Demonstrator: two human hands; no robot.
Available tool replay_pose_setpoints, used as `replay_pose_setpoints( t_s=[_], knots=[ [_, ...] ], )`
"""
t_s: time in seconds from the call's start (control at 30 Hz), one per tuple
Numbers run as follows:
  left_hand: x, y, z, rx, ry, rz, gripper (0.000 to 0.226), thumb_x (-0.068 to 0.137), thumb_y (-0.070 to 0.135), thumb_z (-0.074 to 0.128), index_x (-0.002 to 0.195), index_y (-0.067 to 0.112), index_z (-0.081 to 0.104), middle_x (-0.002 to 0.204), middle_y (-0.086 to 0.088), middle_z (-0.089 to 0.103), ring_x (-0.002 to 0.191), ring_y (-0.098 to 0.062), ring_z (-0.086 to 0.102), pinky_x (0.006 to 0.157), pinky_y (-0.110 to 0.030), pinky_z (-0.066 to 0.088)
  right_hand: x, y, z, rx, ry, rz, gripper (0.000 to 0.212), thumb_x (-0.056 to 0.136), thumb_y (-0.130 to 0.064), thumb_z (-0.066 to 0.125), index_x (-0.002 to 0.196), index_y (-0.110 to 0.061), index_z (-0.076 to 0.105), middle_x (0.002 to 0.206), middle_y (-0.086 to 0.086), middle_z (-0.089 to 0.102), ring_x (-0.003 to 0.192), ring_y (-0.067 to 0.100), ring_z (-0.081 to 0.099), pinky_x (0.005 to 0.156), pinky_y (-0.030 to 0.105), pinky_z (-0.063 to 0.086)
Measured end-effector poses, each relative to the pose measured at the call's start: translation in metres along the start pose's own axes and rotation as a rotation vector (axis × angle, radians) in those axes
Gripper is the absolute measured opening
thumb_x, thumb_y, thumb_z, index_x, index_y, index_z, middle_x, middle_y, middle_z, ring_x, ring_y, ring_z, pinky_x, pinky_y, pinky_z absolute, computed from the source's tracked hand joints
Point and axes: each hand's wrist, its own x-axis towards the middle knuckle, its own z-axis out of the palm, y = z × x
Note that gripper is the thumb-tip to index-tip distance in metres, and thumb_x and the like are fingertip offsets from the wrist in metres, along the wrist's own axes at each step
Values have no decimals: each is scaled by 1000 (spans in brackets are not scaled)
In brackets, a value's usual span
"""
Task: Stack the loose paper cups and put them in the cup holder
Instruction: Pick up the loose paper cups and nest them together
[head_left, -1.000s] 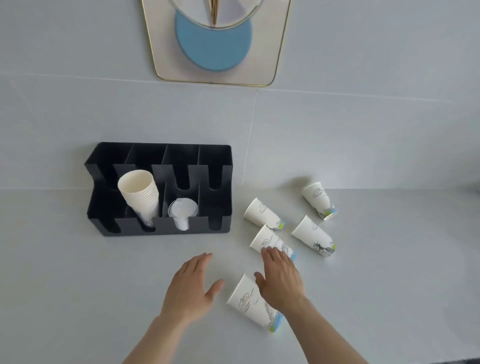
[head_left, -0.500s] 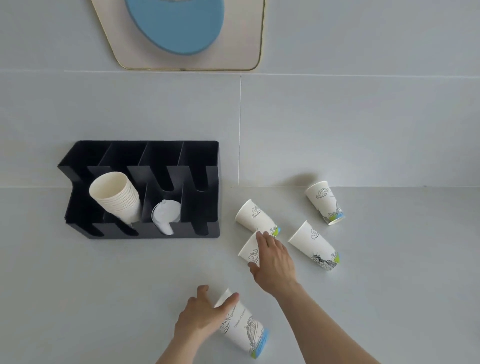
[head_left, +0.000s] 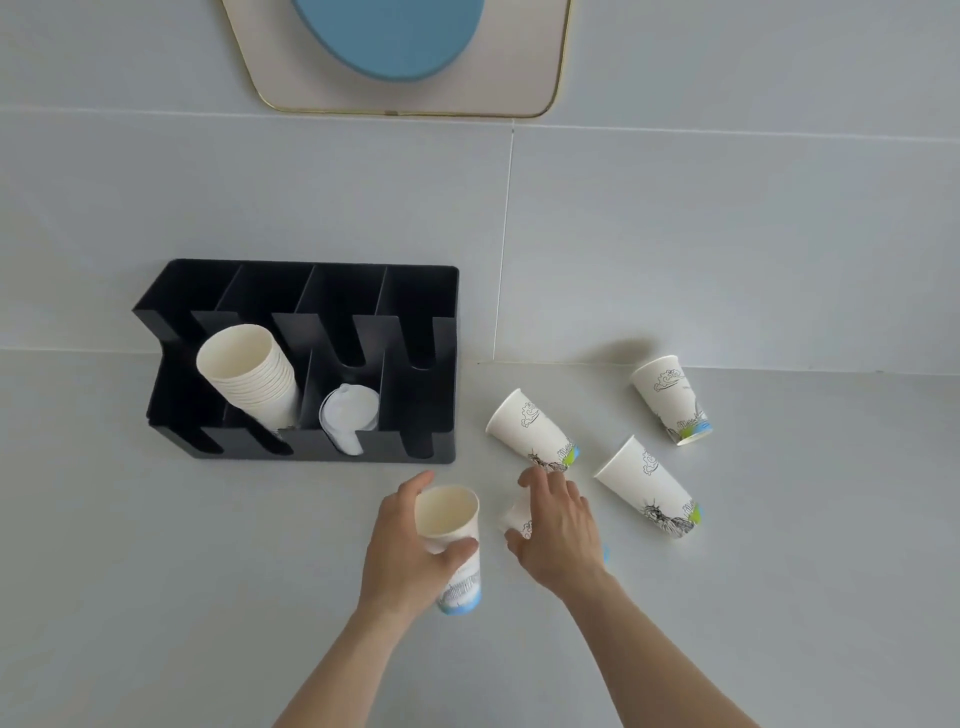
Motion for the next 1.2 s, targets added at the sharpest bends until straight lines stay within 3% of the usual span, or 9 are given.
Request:
replay_pose_setpoints(
  t_s=[0.23,0.4,0.5,0.6,0.73,0.83,0.97,1.13,1.2],
  knots=[
    [-16,-13,4,139,35,210,106,58,36,92,142,49,30,130,34,26,106,2,48,78,-22,47,-9,-3,-45,452,359,-37,100,69,-32,90,151,-17,35,121,2,48,108,22,53,85,34,50],
    [-22,-14,14,150,8,210,114,58,41,91,147,47,19,130,32,19,99,-3,52,74,-25,48,-20,-24,-84,702,366,-185,98,68,-34,88,152,-23,38,126,-5,47,115,7,54,91,9,44],
    [-21,-18,14,111,8,202,119,56,43,90,149,46,16,129,32,22,105,-4,52,73,-25,49,-33,-39,-91,753,289,-270,93,68,-34,87,149,-26,42,131,-7,47,124,11,52,96,16,46],
    [-20,-23,10,44,12,204,115,52,49,89,145,53,21,130,41,36,111,2,55,73,-21,51,-44,-51,-80,764,208,-297,91,67,-31,88,146,-26,44,132,-7,48,126,13,52,98,25,49],
    [-16,-26,10,2,41,165,105,50,56,88,136,61,27,131,39,49,115,6,58,76,-17,50,-47,-58,-51,723,137,-286,89,68,-40,84,146,-22,46,134,-7,48,125,1,50,100,16,46],
    [-18,-27,12,-7,29,128,120,52,52,86,143,67,11,132,36,53,112,4,61,77,-19,51,-54,-50,-31,567,87,-299,94,70,-45,82,150,-18,40,142,-10,41,127,-2,47,101,17,45],
    [-18,-27,9,14,-18,171,132,50,46,92,145,68,1,126,45,48,106,11,58,77,-17,51,-56,-40,-15,445,50,-297,88,82,-56,72,153,-18,37,149,-14,37,130,9,50,101,25,47],
    [-19,-27,7,72,-13,215,104,60,43,84,145,55,24,135,44,38,119,6,52,86,-14,45,-48,-36,-13,423,28,-244,85,78,-61,71,149,-23,45,138,-14,48,117,10,58,94,29,51],
    [-19,-28,6,49,-3,215,102,60,47,85,143,54,26,137,43,39,118,13,50,85,-12,43,-36,-33,-17,410,-12,-252,84,75,-64,71,145,-24,50,134,-14,53,116,10,60,96,31,52]
  ],
)
